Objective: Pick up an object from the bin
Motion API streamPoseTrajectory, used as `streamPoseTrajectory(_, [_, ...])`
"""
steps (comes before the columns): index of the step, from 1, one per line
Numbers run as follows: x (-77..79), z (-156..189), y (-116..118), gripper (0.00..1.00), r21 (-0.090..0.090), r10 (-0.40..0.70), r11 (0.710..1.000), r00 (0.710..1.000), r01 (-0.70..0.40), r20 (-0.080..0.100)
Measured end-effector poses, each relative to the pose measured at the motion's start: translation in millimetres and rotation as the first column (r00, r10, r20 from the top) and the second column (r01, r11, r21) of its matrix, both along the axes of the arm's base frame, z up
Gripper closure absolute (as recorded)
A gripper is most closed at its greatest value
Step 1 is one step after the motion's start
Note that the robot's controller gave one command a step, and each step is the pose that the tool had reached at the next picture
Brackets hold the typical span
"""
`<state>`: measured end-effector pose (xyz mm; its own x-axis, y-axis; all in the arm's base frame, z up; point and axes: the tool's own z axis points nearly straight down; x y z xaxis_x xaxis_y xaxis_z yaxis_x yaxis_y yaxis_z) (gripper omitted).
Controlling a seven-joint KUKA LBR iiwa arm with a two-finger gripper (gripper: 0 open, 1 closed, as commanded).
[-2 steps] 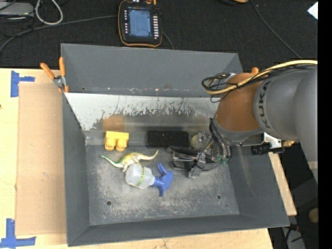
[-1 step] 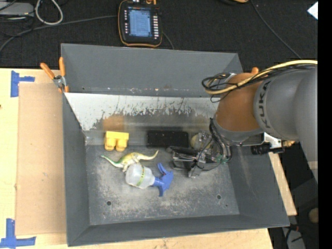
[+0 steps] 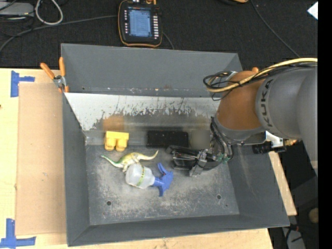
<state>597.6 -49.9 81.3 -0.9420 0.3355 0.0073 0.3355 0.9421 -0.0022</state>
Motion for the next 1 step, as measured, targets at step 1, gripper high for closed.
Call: streamPoseTrajectory(1, [-1.6, 8.6, 0.5, 1.00, 0.001, 0.002, 1.000, 1.000, -0.002, -0.007])
